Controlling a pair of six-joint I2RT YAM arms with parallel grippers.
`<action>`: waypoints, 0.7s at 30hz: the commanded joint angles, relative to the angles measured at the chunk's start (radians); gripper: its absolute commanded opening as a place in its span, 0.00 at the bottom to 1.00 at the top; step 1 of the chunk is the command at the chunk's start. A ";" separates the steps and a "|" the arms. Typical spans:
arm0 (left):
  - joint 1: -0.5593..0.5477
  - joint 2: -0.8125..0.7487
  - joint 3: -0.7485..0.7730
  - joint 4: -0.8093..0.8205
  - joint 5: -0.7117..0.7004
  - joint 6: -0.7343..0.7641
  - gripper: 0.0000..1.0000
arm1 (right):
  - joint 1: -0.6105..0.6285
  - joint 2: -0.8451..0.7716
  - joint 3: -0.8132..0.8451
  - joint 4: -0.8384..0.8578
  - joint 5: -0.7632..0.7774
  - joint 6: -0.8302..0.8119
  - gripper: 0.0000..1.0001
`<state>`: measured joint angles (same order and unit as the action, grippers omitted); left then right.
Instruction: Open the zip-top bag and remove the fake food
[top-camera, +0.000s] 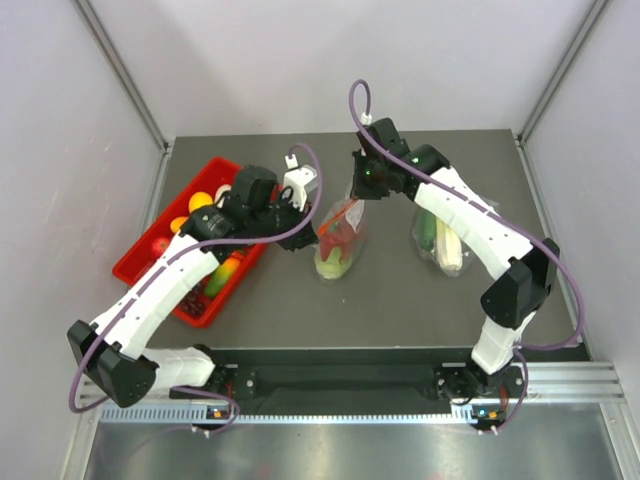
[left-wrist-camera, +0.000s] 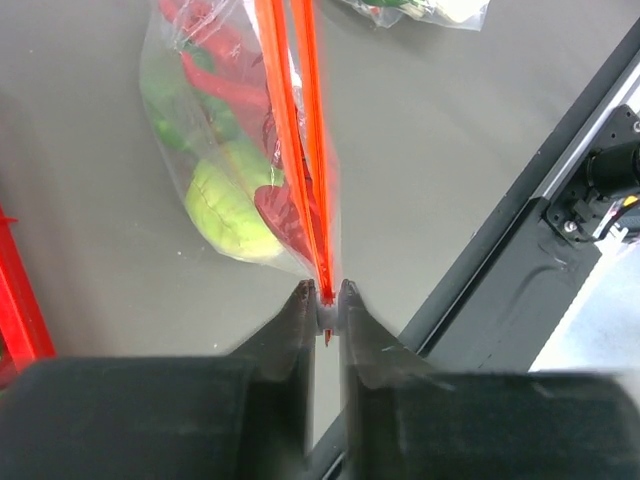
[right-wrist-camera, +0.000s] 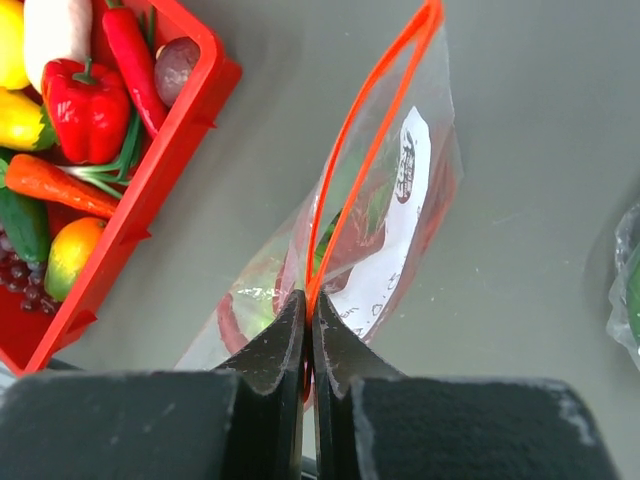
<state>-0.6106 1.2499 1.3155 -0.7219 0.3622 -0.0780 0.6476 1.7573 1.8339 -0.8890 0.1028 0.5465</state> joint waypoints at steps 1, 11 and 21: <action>-0.002 -0.061 0.013 -0.065 0.041 -0.022 0.31 | -0.074 -0.022 0.019 0.106 0.104 -0.063 0.00; 0.026 0.023 0.165 0.183 -0.074 -0.164 0.69 | -0.054 -0.180 -0.217 0.277 -0.077 -0.079 0.00; 0.051 0.218 0.117 0.458 -0.049 -0.423 0.70 | -0.023 -0.360 -0.472 0.487 -0.203 -0.085 0.00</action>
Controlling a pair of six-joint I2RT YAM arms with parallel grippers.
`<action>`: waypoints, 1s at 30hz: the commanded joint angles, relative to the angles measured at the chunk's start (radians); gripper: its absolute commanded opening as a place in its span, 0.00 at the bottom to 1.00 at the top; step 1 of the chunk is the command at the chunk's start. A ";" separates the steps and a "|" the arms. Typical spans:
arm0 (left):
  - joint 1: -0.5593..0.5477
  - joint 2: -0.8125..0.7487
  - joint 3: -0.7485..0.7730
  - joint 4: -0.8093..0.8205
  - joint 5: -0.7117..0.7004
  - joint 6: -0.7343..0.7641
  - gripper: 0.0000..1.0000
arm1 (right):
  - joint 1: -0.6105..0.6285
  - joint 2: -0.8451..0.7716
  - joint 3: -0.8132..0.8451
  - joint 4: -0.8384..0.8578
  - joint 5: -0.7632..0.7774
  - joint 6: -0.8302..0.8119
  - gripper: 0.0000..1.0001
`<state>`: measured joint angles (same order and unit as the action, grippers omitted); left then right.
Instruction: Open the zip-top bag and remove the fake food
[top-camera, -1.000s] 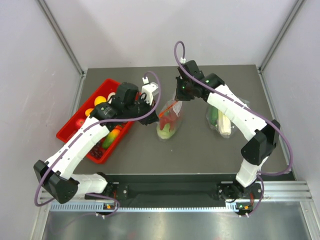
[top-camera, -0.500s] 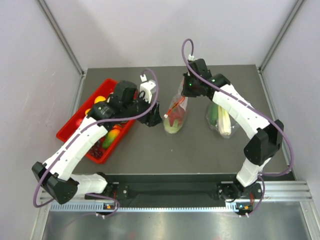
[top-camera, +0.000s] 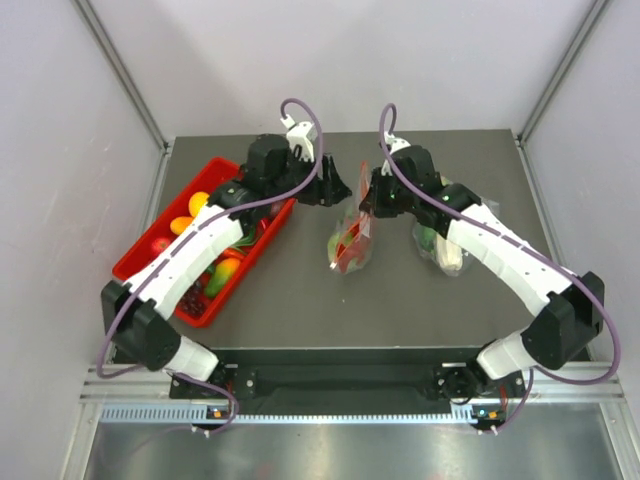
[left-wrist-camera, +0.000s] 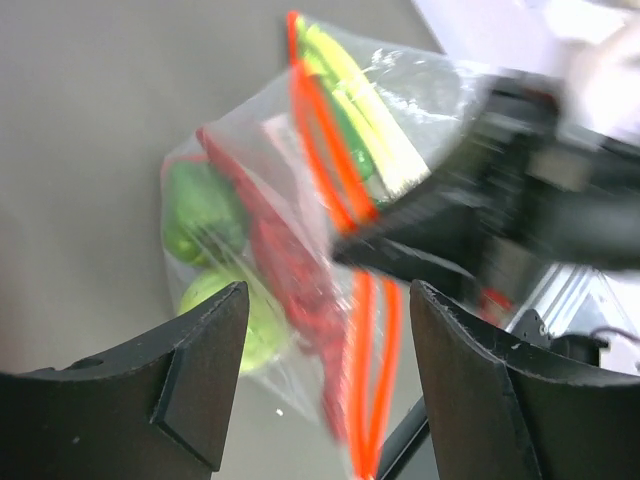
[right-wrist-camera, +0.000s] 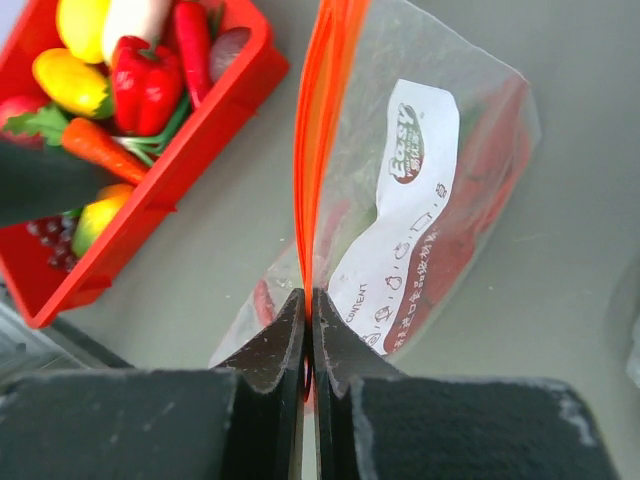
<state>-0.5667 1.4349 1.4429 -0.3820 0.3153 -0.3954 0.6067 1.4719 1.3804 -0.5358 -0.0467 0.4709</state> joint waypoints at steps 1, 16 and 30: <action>0.010 0.056 -0.010 0.142 -0.004 -0.114 0.70 | 0.019 -0.081 -0.024 0.137 -0.059 -0.011 0.00; 0.011 0.130 -0.015 0.224 -0.005 -0.175 0.69 | 0.064 -0.061 -0.009 0.115 -0.053 -0.015 0.00; 0.011 0.065 -0.124 0.296 0.041 -0.161 0.62 | 0.065 -0.047 -0.014 0.117 -0.047 -0.011 0.00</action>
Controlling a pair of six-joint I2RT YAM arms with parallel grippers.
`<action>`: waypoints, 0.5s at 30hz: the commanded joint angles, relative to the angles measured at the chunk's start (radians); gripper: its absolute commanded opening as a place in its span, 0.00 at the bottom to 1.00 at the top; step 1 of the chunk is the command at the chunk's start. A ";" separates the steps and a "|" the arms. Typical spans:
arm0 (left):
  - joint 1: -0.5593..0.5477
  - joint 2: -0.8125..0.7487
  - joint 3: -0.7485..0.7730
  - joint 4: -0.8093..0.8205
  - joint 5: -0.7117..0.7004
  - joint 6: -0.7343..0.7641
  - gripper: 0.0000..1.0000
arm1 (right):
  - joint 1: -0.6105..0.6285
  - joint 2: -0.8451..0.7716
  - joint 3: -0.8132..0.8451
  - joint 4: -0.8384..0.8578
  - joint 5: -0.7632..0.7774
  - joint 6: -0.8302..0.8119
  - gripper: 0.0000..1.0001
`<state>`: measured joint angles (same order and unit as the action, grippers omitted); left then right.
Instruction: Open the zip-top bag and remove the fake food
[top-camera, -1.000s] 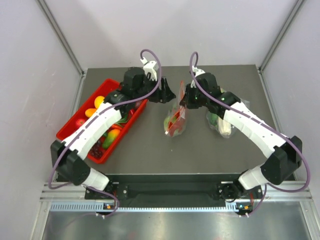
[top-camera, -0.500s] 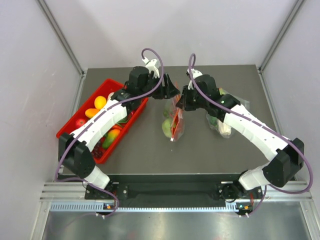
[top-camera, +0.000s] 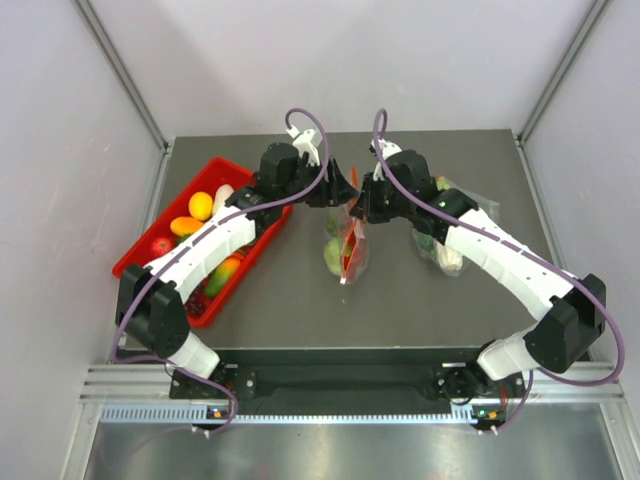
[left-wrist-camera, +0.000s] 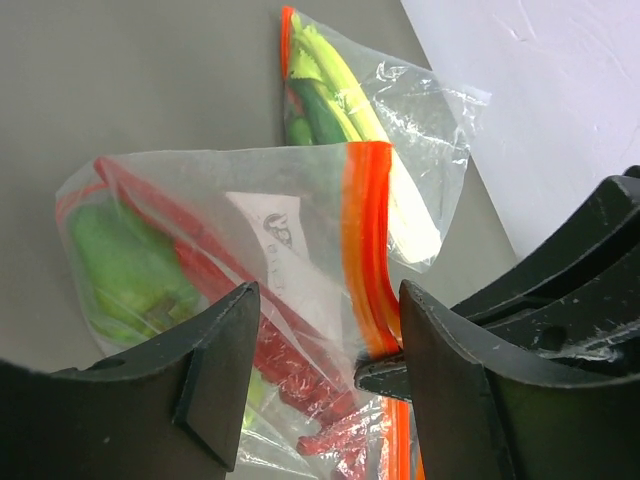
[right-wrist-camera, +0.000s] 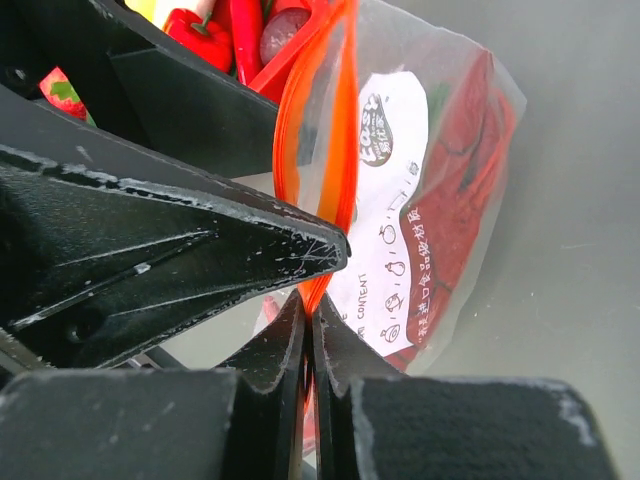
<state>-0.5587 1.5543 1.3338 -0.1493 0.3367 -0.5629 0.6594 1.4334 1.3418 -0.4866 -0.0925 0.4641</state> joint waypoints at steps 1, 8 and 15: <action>0.003 -0.056 -0.021 0.063 0.019 0.001 0.62 | 0.013 -0.008 0.026 0.068 -0.001 -0.002 0.00; 0.013 -0.094 -0.053 0.109 0.012 0.001 0.60 | 0.013 -0.010 0.023 0.065 0.000 0.001 0.00; 0.028 -0.120 -0.093 0.131 0.021 -0.003 0.58 | 0.013 -0.002 0.028 0.066 -0.013 0.005 0.00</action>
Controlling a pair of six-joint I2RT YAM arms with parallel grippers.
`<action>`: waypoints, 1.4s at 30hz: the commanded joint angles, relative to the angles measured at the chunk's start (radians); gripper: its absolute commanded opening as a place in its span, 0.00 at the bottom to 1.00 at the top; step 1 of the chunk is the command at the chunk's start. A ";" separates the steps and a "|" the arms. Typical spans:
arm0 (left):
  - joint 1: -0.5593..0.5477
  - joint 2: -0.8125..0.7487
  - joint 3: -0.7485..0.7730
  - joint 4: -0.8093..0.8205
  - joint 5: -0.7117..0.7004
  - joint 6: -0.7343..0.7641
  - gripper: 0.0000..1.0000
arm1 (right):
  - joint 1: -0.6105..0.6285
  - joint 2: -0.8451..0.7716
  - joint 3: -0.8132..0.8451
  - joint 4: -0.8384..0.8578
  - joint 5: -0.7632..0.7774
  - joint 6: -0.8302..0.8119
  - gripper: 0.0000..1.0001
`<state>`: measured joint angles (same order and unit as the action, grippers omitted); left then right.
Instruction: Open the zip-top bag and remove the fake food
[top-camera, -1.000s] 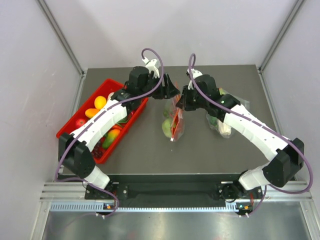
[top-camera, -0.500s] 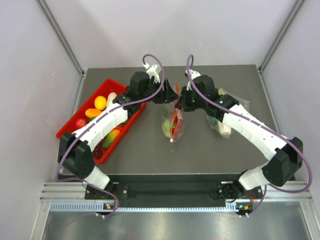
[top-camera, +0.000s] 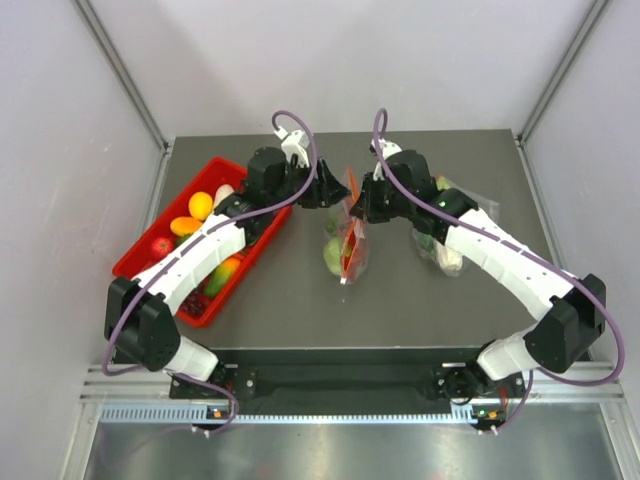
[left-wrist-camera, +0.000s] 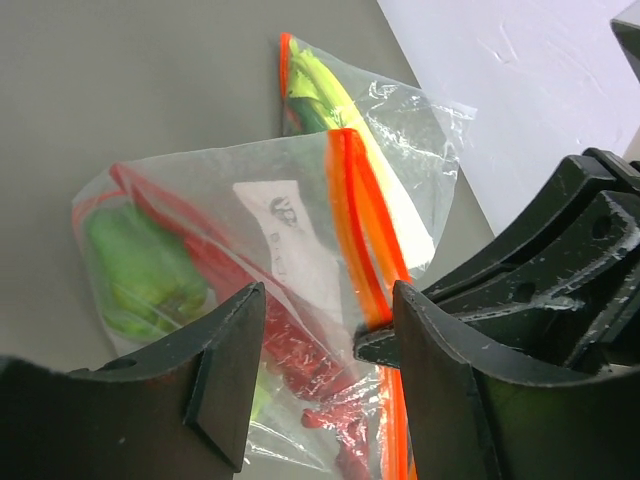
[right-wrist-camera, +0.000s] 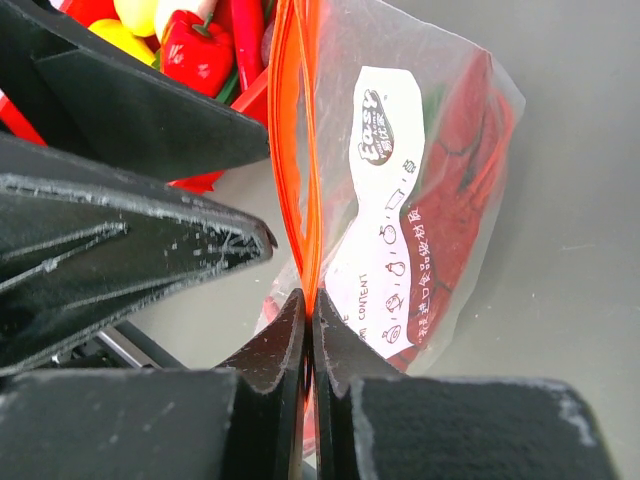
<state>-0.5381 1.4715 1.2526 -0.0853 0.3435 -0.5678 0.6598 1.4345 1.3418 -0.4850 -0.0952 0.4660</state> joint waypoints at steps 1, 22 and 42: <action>0.009 -0.036 -0.013 0.067 0.017 -0.001 0.58 | 0.014 0.000 0.031 0.063 -0.011 0.005 0.00; 0.009 0.019 0.002 0.088 0.052 -0.001 0.42 | 0.014 0.023 0.042 0.063 -0.029 0.003 0.00; 0.015 0.026 0.050 0.041 0.043 0.003 0.00 | 0.014 -0.043 -0.035 0.057 -0.046 0.003 0.37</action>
<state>-0.5304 1.5143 1.2591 -0.0605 0.3939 -0.5751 0.6605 1.4372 1.3163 -0.4561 -0.1333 0.4664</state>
